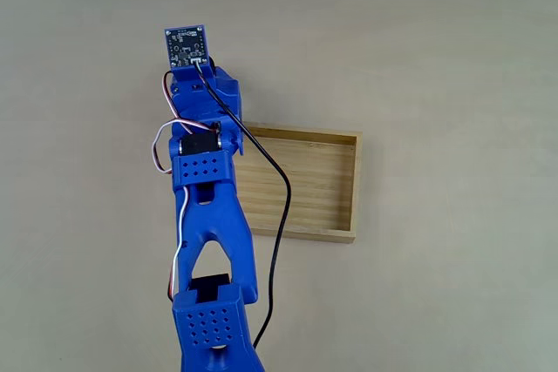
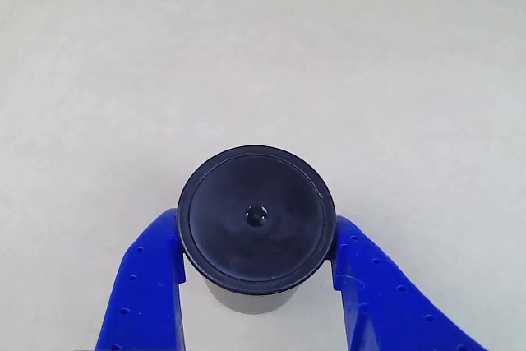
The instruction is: Place the black cylinder in the wooden box then return to rest.
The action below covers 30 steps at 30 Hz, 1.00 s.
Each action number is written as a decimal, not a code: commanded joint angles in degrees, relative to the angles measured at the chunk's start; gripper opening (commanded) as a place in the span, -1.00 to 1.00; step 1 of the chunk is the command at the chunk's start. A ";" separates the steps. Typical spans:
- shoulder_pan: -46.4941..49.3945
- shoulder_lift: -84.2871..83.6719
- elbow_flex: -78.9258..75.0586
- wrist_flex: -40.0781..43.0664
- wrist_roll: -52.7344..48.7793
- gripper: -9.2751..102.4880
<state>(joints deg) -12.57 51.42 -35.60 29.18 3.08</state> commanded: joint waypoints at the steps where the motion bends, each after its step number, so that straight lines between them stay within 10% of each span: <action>1: -0.35 -10.81 -5.98 -1.85 -1.05 -0.55; 30: 4.39 -53.17 34.72 -1.85 0.62 -0.55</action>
<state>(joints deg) -9.67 14.15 -3.78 29.18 2.46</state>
